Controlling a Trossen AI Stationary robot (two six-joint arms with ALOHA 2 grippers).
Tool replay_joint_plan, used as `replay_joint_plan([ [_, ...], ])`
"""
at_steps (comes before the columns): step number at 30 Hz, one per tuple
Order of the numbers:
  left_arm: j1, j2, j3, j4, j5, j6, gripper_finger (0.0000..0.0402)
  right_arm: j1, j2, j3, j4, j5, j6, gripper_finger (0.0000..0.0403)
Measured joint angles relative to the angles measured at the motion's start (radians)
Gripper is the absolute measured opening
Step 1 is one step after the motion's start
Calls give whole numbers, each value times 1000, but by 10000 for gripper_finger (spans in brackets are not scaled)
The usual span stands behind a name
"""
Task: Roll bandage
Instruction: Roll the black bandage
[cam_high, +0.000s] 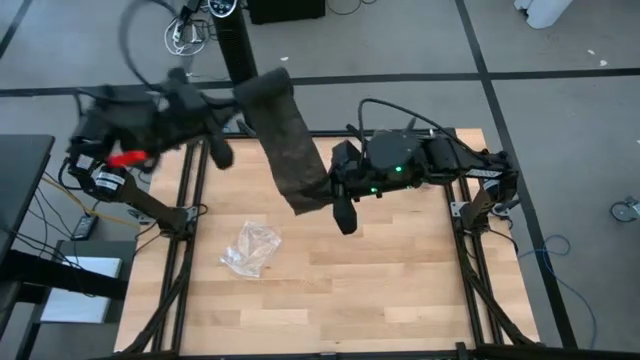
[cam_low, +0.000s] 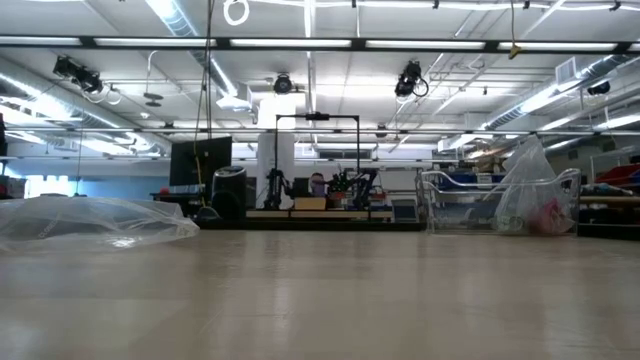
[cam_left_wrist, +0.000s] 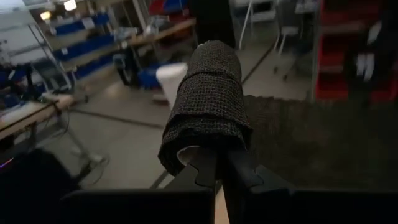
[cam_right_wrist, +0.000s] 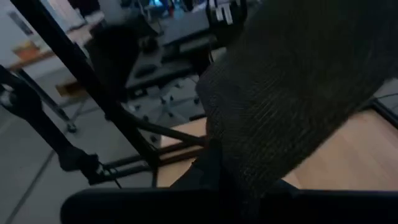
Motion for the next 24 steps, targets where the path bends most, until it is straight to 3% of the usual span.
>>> replay_joint_plan([
  [17,9,-10,-297,24,176,-83,12,-27,-72,1,268,10,9,0],
  [24,-27,-8,-429,141,255,-99,12,-57,-79,1,286,10,33,0],
])
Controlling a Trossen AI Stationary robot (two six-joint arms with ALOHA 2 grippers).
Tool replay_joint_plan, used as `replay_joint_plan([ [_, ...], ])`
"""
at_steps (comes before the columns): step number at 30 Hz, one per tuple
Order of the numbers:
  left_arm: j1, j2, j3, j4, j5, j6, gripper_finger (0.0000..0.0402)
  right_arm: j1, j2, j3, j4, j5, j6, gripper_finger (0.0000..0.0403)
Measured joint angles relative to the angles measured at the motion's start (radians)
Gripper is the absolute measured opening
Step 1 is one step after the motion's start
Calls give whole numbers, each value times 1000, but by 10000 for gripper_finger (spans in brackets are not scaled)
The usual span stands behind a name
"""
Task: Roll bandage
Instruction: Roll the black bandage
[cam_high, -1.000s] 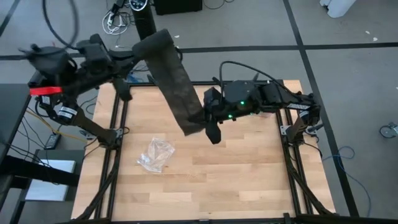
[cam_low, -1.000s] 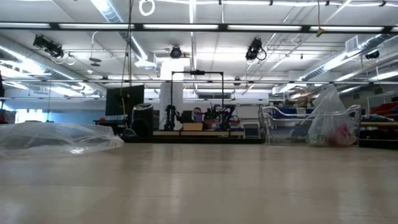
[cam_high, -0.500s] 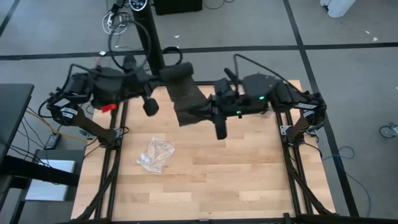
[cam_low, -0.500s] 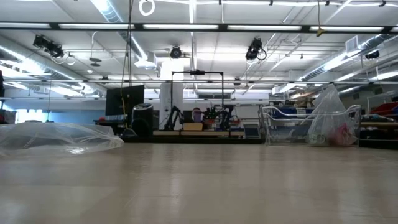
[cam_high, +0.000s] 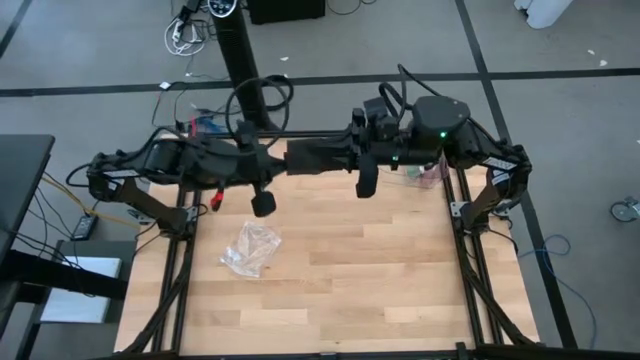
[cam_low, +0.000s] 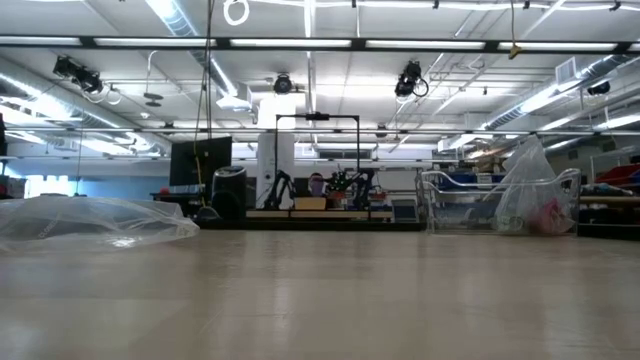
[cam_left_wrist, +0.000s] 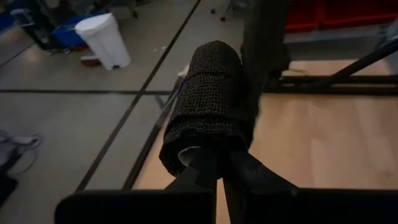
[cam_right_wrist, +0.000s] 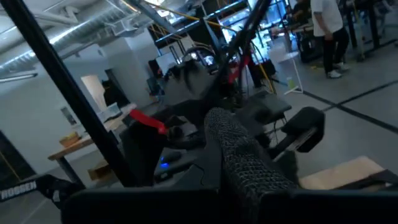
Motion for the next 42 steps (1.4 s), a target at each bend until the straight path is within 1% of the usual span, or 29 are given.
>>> replay_joint_plan([
  [5,-28,1,-37,74,28,5,12,-36,0,0,-9,-1,26,0],
  [14,-63,13,-36,155,59,29,12,-115,0,0,-35,-8,54,0],
  [18,-62,20,-36,177,85,49,12,-152,0,0,-91,-9,90,13],
  [21,-62,27,-36,195,101,55,12,-176,0,0,-140,2,102,35],
  [23,-63,30,-36,196,105,55,12,-186,0,0,-169,21,100,58],
  [26,-62,32,-36,196,107,56,12,-197,0,0,-198,27,108,100],
  [31,-63,33,-36,196,118,56,12,-217,1,-1,-261,23,184,174],
  [34,-63,33,-36,197,119,56,12,-220,1,-1,-282,19,212,211],
  [38,-62,33,-36,197,127,56,12,-221,1,-1,-289,-7,249,244],
  [42,-62,33,-36,204,128,57,12,-224,1,-1,-295,-40,278,259],
])
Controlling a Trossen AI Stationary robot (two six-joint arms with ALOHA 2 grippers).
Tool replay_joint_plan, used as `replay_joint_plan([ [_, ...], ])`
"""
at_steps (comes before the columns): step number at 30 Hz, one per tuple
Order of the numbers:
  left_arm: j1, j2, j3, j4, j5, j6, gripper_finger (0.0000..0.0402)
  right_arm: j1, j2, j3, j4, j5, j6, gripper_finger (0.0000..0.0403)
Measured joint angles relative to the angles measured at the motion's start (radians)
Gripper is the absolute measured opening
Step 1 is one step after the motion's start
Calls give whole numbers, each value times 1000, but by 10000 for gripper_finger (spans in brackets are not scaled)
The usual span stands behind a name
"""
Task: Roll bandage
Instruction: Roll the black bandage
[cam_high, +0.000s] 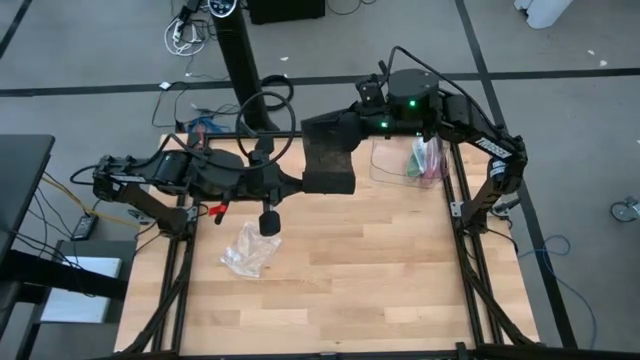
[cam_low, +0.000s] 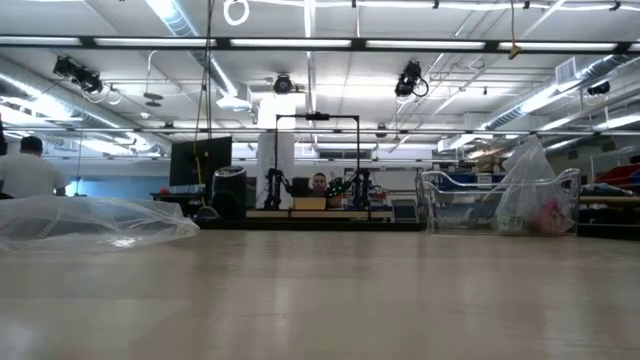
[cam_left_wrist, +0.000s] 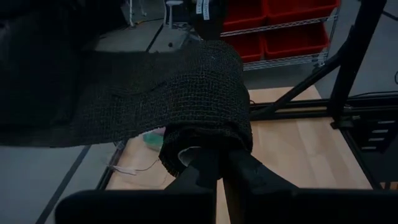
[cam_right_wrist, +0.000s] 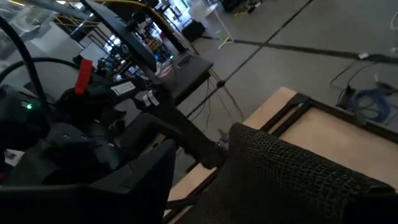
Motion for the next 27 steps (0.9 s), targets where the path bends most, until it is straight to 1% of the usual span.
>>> replay_joint_plan([
  [4,0,0,0,16,22,0,12,-7,0,0,-38,-46,28,263],
  [7,0,0,0,15,25,-1,12,-8,0,0,-80,-48,55,263],
  [10,0,0,0,15,26,-3,12,-8,0,0,-132,-53,108,265],
  [12,0,0,0,15,26,-6,12,-8,0,0,-179,-76,161,266],
  [15,-1,0,0,15,26,-9,12,-8,1,0,-223,-91,186,269],
  [27,-1,0,0,14,54,-26,12,-10,1,0,-219,-112,189,273],
])
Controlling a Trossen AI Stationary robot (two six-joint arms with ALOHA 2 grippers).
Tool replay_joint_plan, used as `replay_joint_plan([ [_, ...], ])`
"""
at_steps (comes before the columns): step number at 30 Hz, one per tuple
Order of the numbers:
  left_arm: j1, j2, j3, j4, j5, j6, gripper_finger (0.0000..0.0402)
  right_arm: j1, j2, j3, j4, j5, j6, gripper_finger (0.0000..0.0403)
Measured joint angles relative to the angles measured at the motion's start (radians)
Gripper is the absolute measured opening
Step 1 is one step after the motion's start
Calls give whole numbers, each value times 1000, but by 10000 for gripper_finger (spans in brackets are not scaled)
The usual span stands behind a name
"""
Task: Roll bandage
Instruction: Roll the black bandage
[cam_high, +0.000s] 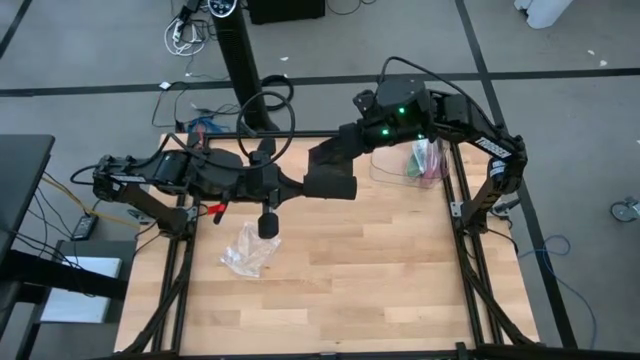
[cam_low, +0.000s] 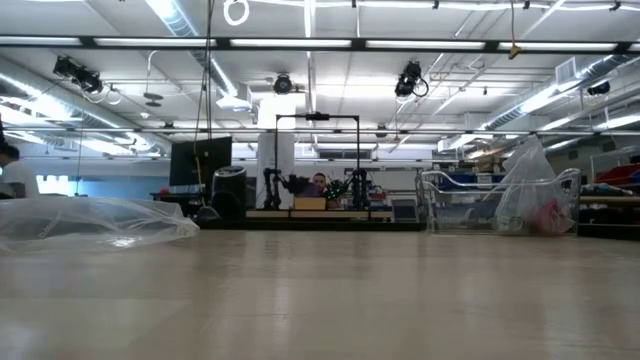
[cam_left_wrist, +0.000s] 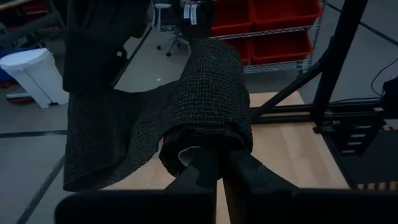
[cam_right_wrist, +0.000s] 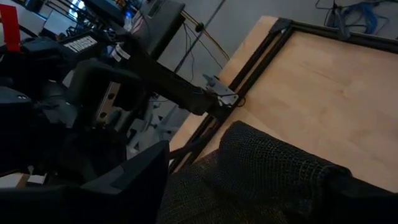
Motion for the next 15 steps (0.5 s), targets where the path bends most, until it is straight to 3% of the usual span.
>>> replay_joint_plan([
  [9,-19,0,0,0,0,-8,12,-24,12,-25,-139,-25,37,275],
  [15,-19,0,0,-3,-3,-7,12,-27,12,-56,-109,-112,34,275],
])
